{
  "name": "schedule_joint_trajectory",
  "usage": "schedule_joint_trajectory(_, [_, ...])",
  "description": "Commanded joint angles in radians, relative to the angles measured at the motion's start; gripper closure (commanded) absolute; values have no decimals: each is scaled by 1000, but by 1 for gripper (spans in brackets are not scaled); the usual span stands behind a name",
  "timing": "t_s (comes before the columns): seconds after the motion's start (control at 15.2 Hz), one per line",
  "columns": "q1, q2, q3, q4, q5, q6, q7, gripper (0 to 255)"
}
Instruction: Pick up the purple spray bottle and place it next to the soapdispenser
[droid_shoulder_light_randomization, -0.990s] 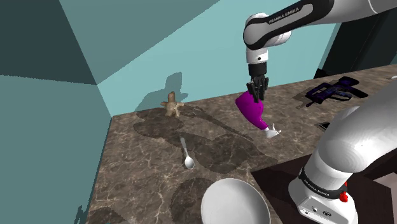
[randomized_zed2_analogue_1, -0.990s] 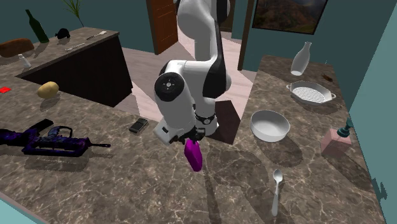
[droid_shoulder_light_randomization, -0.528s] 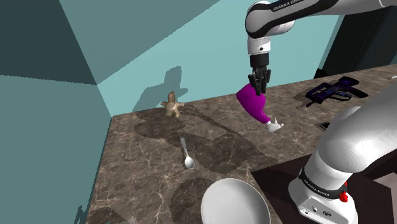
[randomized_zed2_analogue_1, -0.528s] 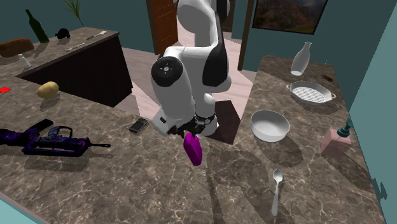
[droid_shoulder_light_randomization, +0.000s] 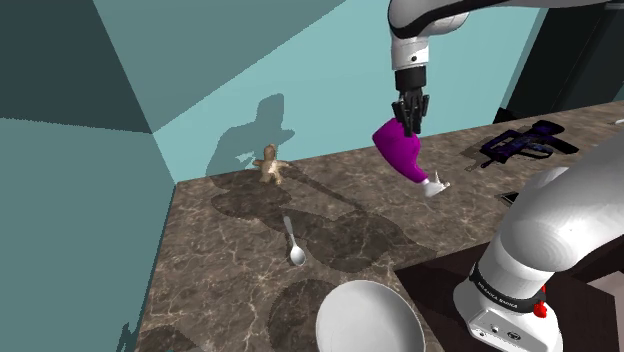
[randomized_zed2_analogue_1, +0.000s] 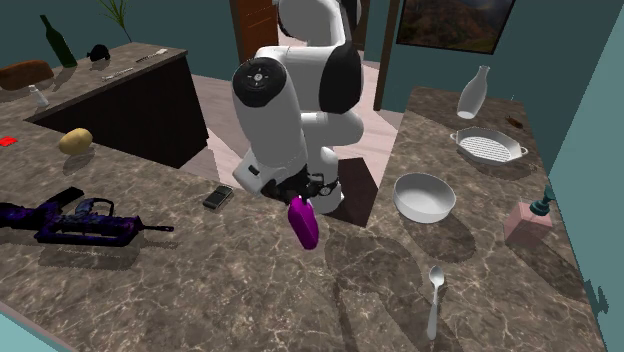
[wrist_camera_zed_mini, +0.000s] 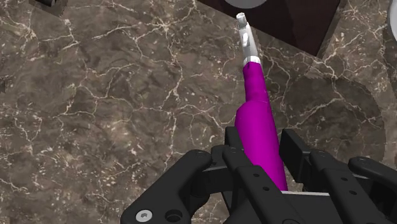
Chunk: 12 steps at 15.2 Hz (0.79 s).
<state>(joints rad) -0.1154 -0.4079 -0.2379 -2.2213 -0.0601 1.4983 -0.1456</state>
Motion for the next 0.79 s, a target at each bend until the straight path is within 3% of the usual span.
schedule_joint_trajectory(0.0, [1,0,2,27,1,-27,0,255])
schedule_joint_trajectory(0.73, [5,10,9,184,8,-174,1,255])
